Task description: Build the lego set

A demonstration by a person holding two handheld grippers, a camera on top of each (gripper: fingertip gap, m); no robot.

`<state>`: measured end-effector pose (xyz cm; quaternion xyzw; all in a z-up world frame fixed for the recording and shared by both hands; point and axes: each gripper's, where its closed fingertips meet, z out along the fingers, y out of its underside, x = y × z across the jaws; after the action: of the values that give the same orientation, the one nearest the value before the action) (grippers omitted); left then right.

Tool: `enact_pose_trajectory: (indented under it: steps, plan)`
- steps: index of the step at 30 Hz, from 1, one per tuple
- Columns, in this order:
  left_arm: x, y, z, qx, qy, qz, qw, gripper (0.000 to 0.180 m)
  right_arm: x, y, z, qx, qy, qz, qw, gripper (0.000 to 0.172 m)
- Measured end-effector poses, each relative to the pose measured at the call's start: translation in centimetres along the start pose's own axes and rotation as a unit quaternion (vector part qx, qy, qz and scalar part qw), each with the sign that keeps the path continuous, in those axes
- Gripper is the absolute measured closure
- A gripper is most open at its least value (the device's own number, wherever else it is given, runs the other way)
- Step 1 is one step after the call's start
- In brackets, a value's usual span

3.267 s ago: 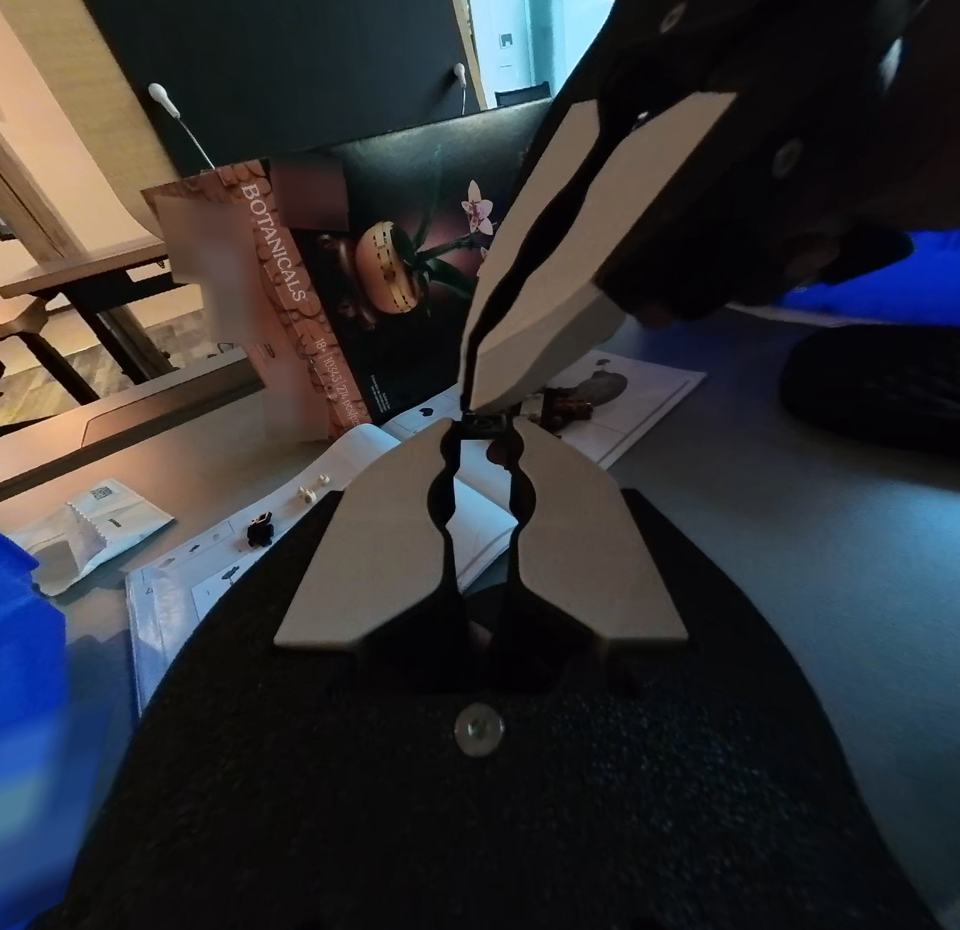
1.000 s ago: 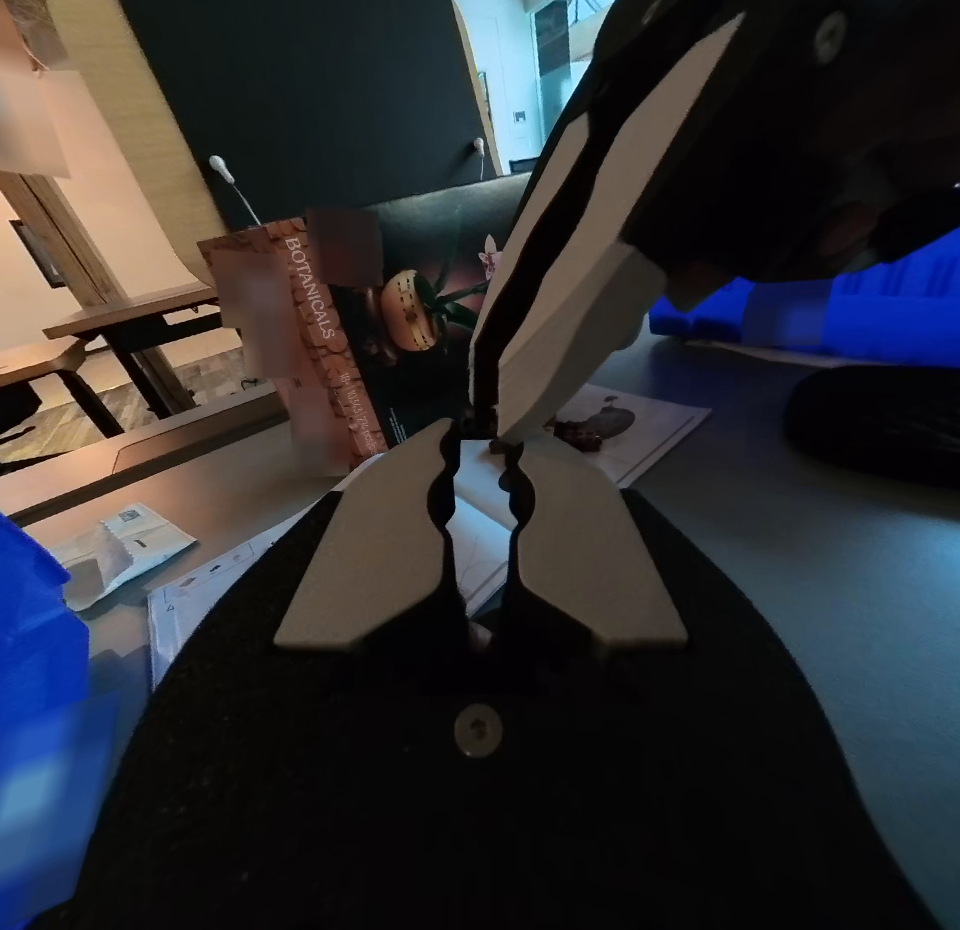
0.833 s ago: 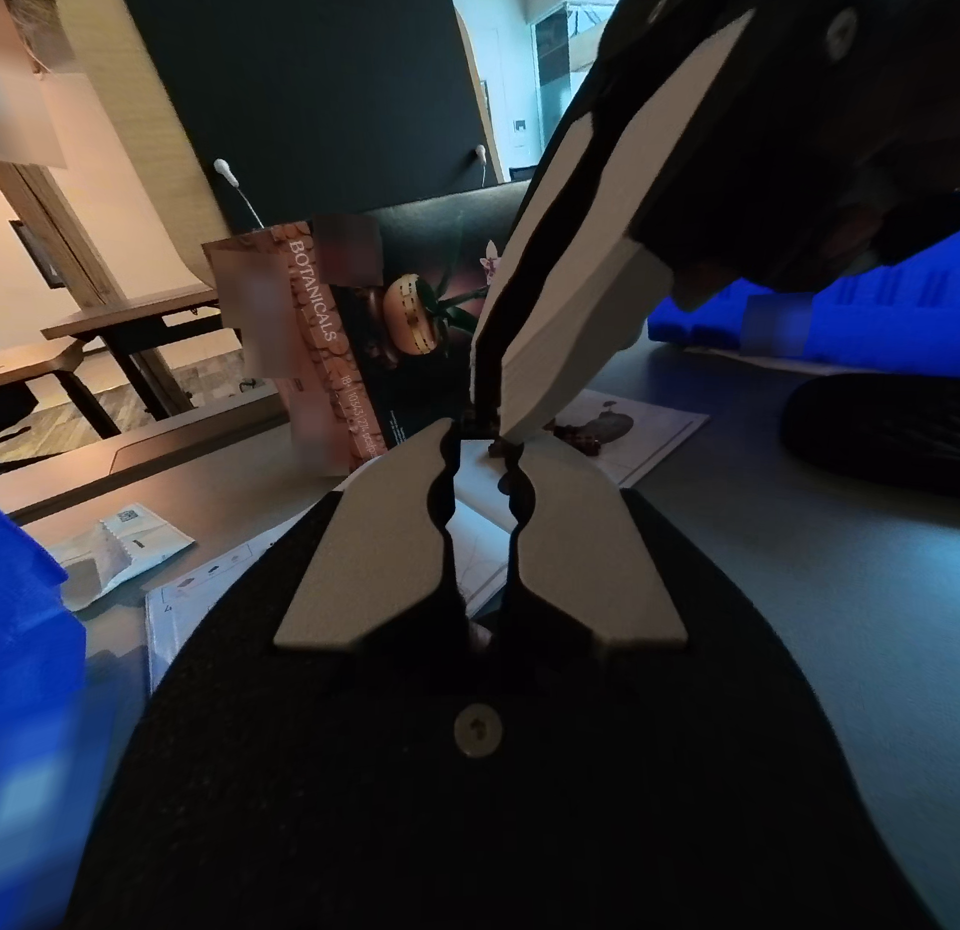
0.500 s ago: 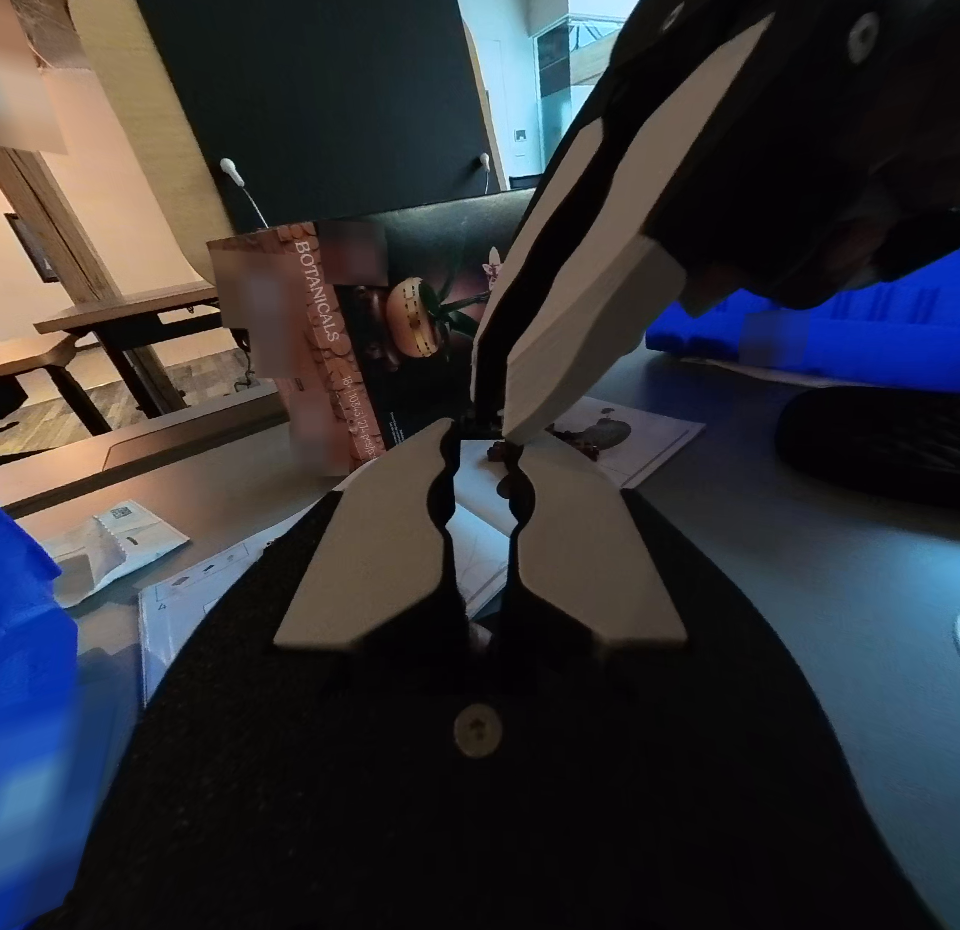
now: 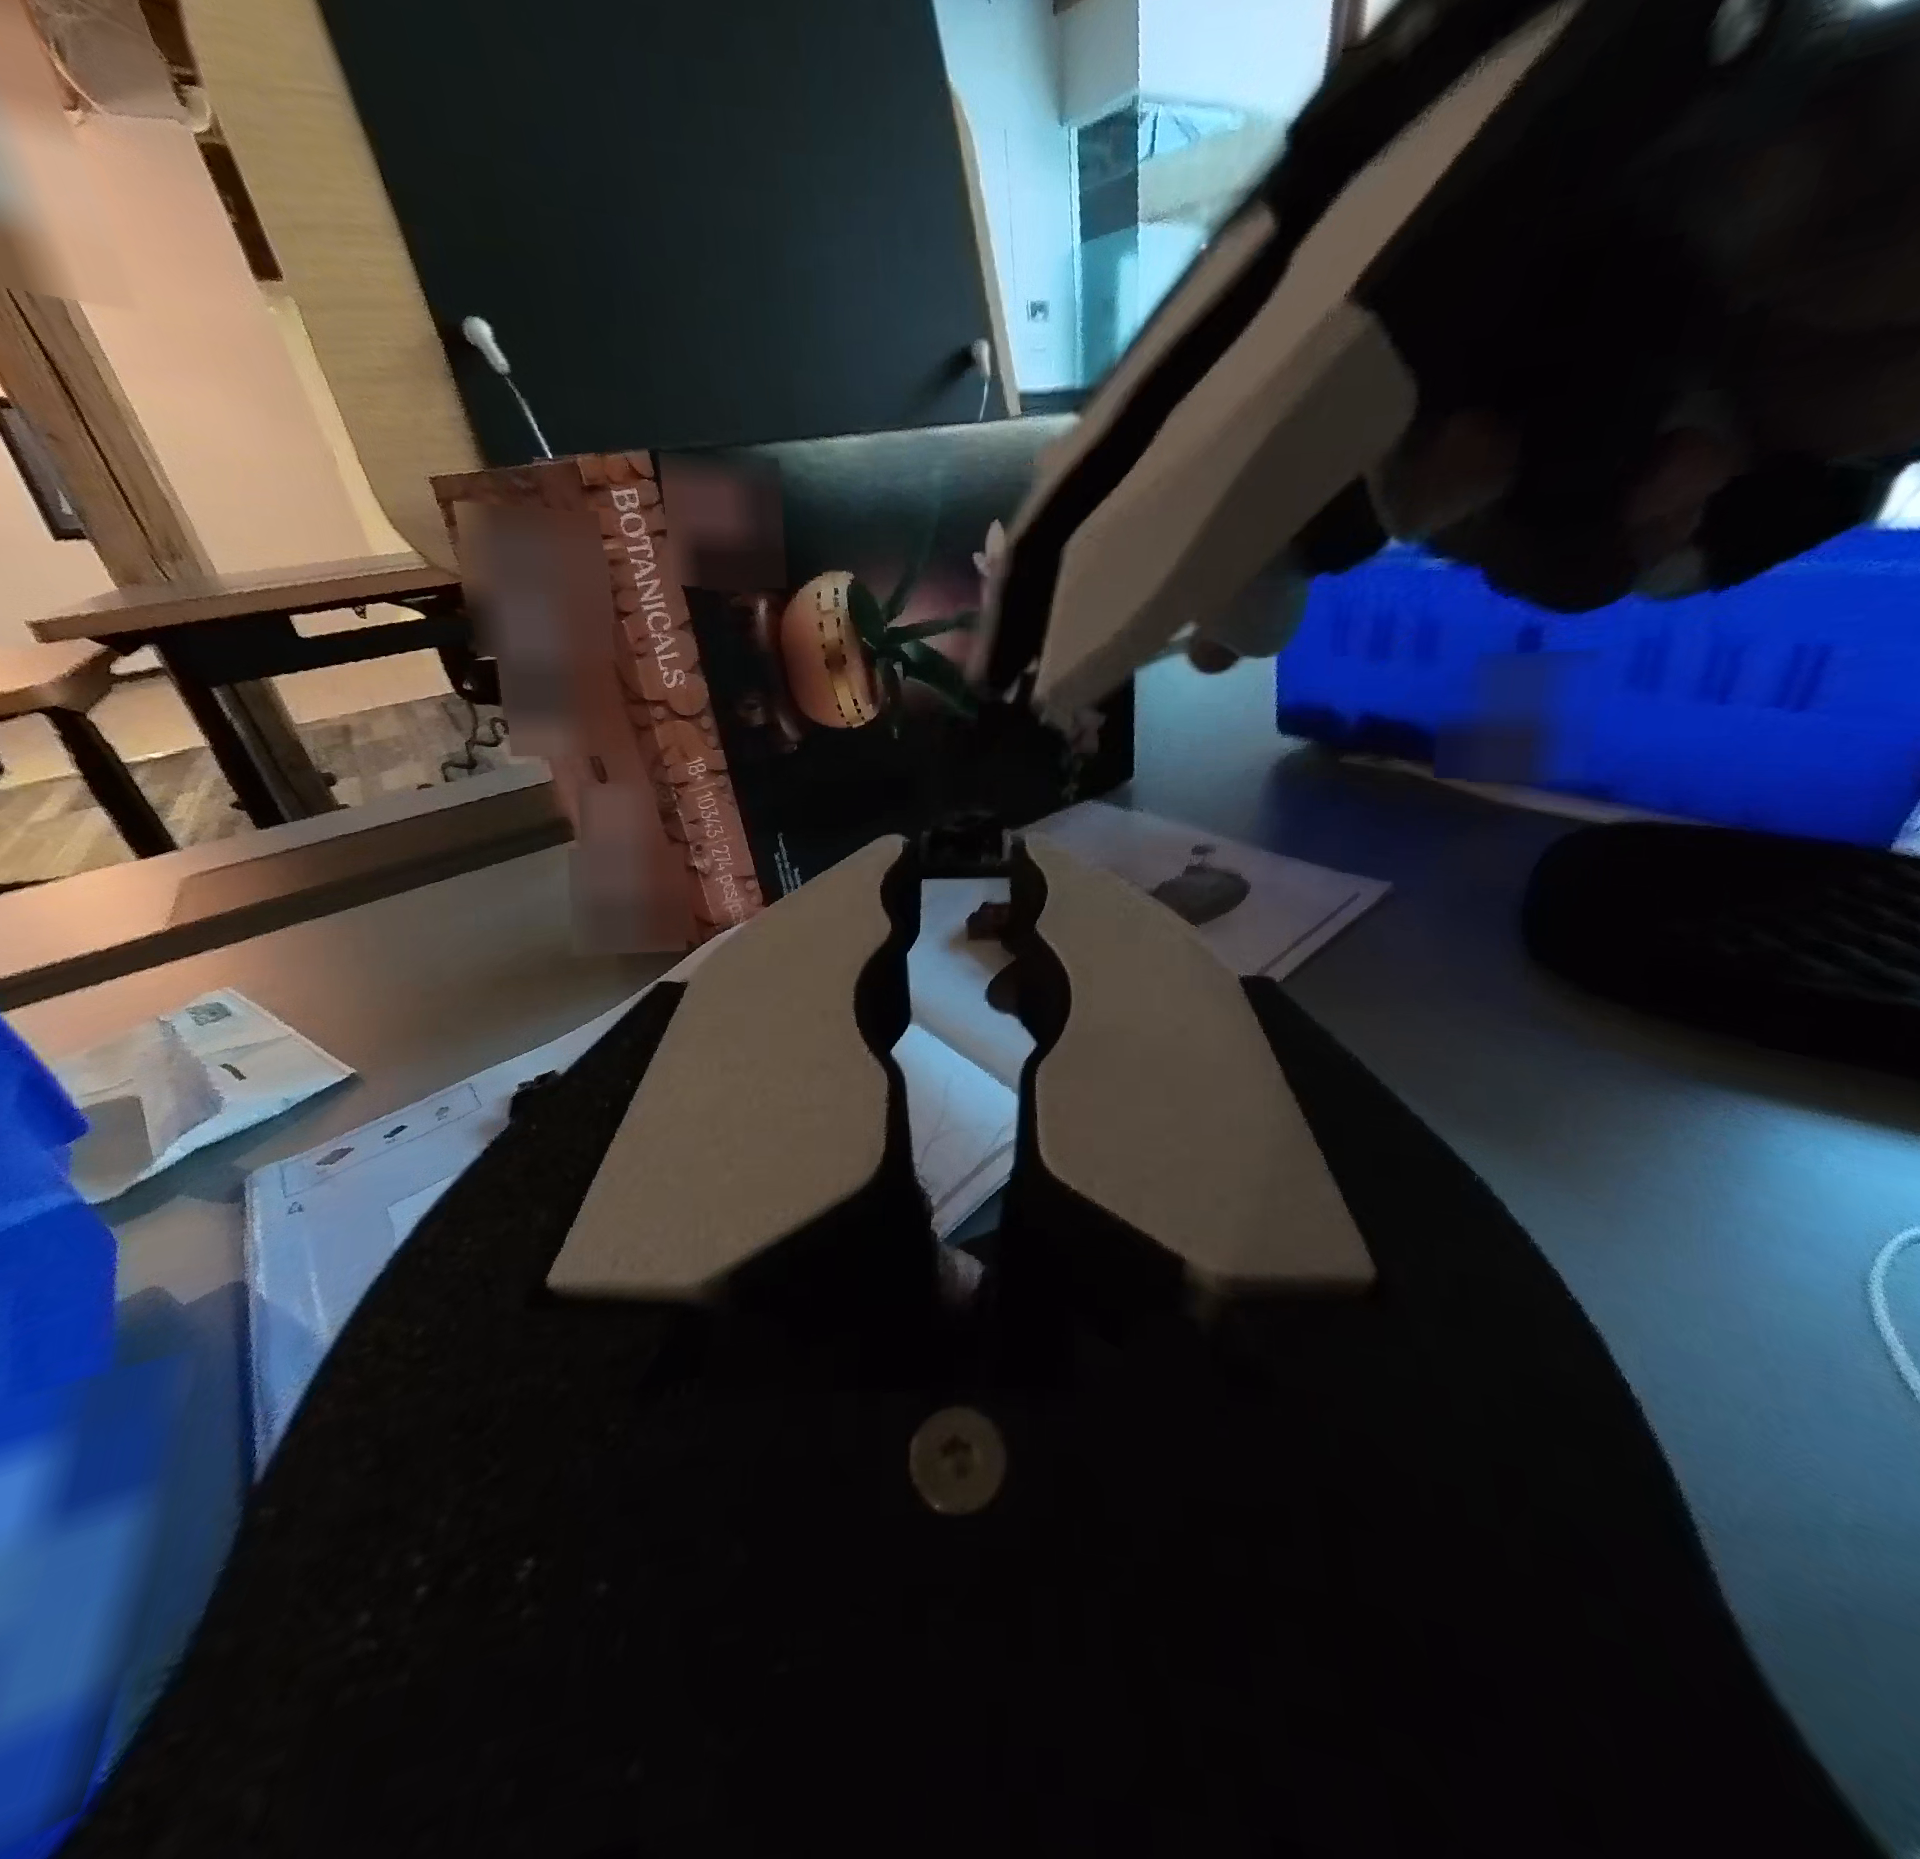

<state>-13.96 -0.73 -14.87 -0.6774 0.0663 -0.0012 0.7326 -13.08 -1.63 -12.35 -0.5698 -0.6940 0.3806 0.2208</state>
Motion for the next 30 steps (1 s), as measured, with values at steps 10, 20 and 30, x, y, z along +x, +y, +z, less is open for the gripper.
enact_pose_trajectory:
  steps: [10,20,30]
  plan:
    - [0.2,-0.2,-0.2,0.008,0.005,0.005,1.000,0.164,-0.1,0.9,1.1,0.023,-0.072,0.015,0.997,0.171]
    - [0.3,-0.1,-0.1,0.007,0.008,0.012,1.000,0.165,-0.3,1.4,1.6,0.019,-0.085,0.028,0.996,0.172]
    - [0.2,-0.2,-0.1,0.011,0.006,0.010,1.000,0.165,-0.4,1.2,1.3,0.019,-0.085,0.028,0.996,0.171]
